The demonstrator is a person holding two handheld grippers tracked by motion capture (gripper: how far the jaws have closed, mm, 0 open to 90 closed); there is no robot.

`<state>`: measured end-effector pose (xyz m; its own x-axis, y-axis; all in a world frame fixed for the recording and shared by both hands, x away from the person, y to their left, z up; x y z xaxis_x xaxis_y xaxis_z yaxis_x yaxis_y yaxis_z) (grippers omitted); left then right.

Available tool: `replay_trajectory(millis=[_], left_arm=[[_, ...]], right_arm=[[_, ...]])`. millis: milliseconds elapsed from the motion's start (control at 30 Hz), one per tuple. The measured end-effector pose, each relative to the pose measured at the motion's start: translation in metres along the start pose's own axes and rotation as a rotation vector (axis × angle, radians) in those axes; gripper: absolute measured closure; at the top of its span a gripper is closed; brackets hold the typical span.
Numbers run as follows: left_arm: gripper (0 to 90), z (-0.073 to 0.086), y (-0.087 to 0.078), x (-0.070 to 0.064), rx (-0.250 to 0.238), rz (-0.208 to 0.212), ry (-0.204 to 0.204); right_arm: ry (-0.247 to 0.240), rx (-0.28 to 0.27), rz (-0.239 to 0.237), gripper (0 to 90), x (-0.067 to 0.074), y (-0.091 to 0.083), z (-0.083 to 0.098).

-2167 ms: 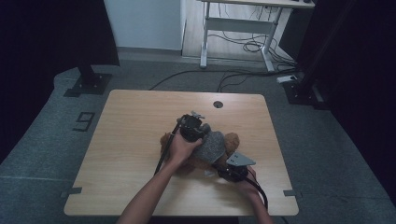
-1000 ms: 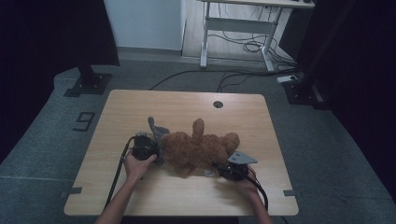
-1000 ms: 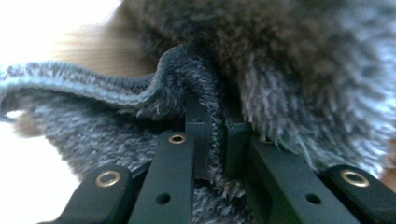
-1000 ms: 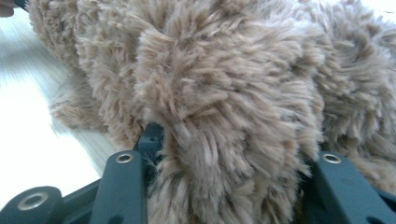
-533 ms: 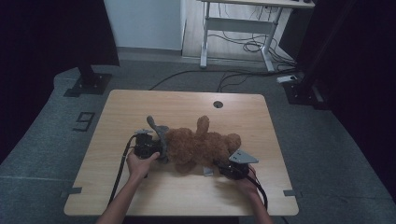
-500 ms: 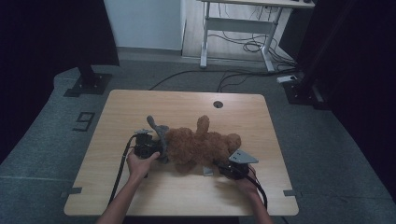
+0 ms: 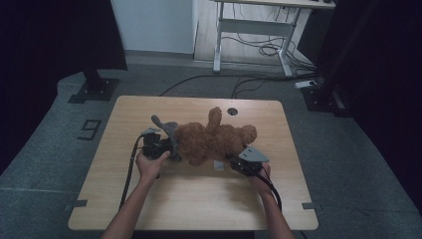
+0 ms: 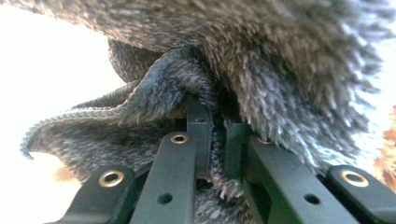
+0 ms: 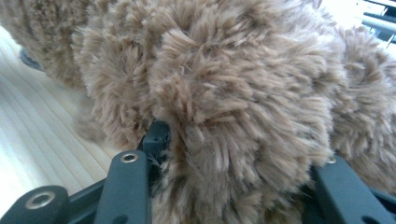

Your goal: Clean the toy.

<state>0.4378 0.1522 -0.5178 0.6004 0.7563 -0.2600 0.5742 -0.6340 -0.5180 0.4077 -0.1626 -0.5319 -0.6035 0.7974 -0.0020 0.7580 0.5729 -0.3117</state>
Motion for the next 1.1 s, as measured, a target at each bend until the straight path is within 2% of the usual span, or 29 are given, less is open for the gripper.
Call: replay_trajectory(millis=[67,167,233,300,367,467,567,667,733,800,867,933,967,1033,1100], left_arm=[[84.1,0.010,0.004,0.003,0.020,0.003,-0.007],[83.5,0.017,0.004,0.005,0.013,0.027,-0.027],[82.8,0.017,0.000,0.005,0.020,0.033,-0.024],[81.6,0.014,-0.009,0.004,0.013,0.015,-0.010],[81.3,0.007,-0.022,0.005,-0.025,0.014,-0.018],[81.3,-0.012,-0.041,-0.001,-0.078,0.012,0.011],[81.6,-0.035,-0.056,-0.017,-0.132,0.031,0.061],[81.7,-0.057,-0.061,-0.038,-0.155,0.052,0.118],[81.6,-0.067,-0.057,-0.051,-0.158,0.066,0.150],[81.5,-0.074,-0.047,-0.062,-0.131,0.060,0.186],[81.1,-0.074,-0.032,-0.069,-0.078,0.063,0.205],[80.7,-0.066,-0.014,-0.073,0.014,0.068,0.207],[80.5,-0.060,-0.006,-0.074,0.041,0.064,0.216],[80.5,-0.052,0.001,-0.073,0.041,0.044,0.221],[80.9,-0.047,0.001,-0.068,0.023,0.050,0.192]], right_arm=[[-0.015,0.026,-0.003,52.4,0.001,0.002,0.008],[-0.012,0.042,-0.013,52.2,0.001,-0.001,0.017],[-0.001,0.050,-0.021,52.2,0.002,-0.003,0.024],[-0.022,0.065,-0.024,52.1,0.003,-0.006,0.030],[-0.048,0.080,-0.033,51.9,0.005,-0.010,0.034],[-0.092,0.101,-0.033,51.9,0.009,-0.014,0.037],[-0.087,0.107,-0.036,51.8,0.009,-0.015,0.038],[-0.079,0.107,-0.042,51.7,0.009,-0.015,0.038],[-0.079,0.106,-0.044,51.4,0.009,-0.016,0.038],[-0.075,0.109,-0.048,51.2,0.009,-0.016,0.038],[-0.073,0.108,-0.050,50.7,0.009,-0.017,0.038],[-0.070,0.108,-0.055,49.2,0.010,-0.017,0.038],[-0.065,0.109,-0.057,47.1,0.010,-0.018,0.038],[-0.049,0.115,-0.052,42.2,0.010,-0.019,0.038],[-0.012,0.114,-0.060,36.9,0.009,-0.022,0.037]])
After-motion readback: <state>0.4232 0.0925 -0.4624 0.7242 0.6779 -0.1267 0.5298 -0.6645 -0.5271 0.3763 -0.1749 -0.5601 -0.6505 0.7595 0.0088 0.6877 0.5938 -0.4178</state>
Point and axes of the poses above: each handheld gripper's, and its own axes: y roughly forward along the jaws, z roughly out of its underside, x roughly to its left, the point moved 3 cm from there along y, roughly forward along the jaws, and after that the axes turned 13 degrees about y, right-handed, at the moved point
